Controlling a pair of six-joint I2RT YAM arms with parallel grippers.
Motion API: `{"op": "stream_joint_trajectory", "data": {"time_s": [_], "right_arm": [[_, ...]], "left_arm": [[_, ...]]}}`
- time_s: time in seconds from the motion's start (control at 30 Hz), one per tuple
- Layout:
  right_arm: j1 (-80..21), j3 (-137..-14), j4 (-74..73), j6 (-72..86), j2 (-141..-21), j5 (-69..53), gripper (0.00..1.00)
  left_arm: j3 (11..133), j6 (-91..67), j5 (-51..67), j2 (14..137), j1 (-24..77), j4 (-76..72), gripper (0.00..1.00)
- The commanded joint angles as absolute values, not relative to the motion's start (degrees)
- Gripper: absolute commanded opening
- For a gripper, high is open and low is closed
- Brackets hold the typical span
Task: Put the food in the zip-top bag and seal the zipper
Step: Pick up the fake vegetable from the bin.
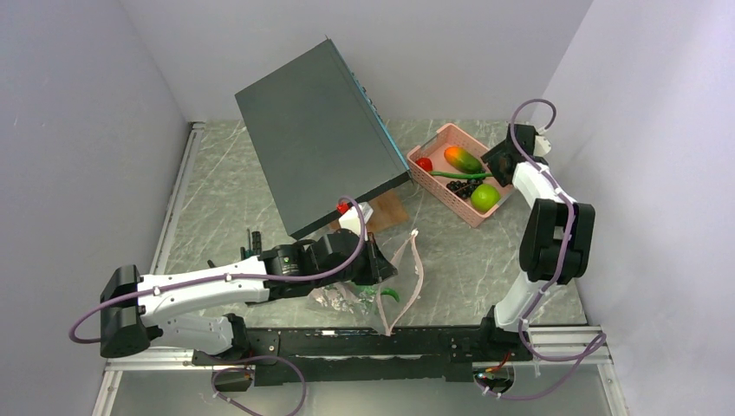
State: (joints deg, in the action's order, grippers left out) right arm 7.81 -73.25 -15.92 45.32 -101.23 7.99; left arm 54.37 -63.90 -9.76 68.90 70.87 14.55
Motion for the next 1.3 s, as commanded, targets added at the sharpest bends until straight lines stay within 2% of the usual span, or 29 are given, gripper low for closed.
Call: {"op": "stream_joint_trajectory", "data": {"time_s": [0.0,0.4,0.47,0.6,0.7,1.1,1.27], "right_arm": [[9.02,-71.54,-14.38,53.3,-99.95,10.49,0.56],[9.74,-76.33,-13.26,57.77,-108.98,5.27,0.48],[9.83,-76.4,-12.95,58.4,-109.21,5.78,0.41],[10.0,-73.68,-10.13,60.04,-107.75,7.99,0.15],[9.98,-72.98,-10.33,59.4,-105.88,8.49,0.08],[8.45,-73.76,-13.69,49.43,-87.64,13.16,0.0],[2.05,-69.44,-13.6,42.73,-76.47,13.97,0.0]], "left_arm": [[56.95,-63.63,-9.23,68.72,71.19,13.76,0.0],[58.03,-62.85,-9.27,68.99,71.19,14.69,0.0],[58.05,-62.92,-9.47,68.98,71.19,14.97,0.0],[57.96,-63.02,-9.4,68.82,71.19,14.84,0.0],[57.63,-63.3,-9.42,68.61,71.19,14.97,0.0],[54.78,-65.17,-8.94,67.5,71.19,11.76,0.0],[53.8,-66.38,-9.2,67.11,71.19,10.72,0.0]]}}
